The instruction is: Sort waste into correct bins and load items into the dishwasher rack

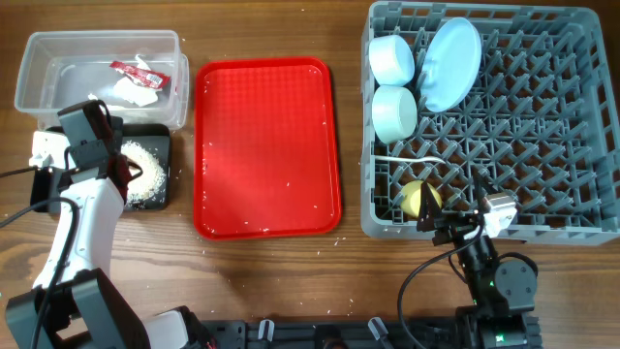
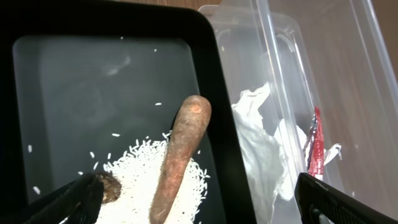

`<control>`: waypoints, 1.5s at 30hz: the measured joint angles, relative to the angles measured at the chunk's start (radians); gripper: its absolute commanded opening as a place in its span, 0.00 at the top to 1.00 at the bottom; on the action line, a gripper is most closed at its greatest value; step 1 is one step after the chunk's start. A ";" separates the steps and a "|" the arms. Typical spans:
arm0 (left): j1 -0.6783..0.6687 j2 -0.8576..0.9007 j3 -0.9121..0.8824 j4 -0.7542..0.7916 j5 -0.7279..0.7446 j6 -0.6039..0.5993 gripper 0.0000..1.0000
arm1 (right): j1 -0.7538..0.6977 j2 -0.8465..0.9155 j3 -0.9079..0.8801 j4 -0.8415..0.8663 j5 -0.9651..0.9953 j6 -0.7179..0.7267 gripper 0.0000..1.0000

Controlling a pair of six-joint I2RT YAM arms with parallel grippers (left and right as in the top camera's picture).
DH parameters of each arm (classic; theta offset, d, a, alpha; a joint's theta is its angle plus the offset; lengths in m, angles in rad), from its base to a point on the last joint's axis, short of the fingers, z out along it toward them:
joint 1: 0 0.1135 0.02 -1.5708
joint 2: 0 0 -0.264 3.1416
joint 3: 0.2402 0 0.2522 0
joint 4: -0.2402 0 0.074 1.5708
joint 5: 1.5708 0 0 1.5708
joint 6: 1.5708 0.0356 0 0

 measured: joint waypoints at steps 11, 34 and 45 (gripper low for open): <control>-0.166 -0.631 -0.451 0.127 -0.004 0.038 0.00 | 0.000 -0.003 0.000 0.000 0.000 0.000 0.00; -0.309 -1.461 -0.855 0.178 0.269 0.778 0.00 | 0.000 -0.003 0.000 0.000 0.000 0.003 0.00; -0.309 -1.461 -0.855 0.178 0.269 0.778 0.00 | 0.000 -0.003 0.000 0.000 0.000 0.003 0.00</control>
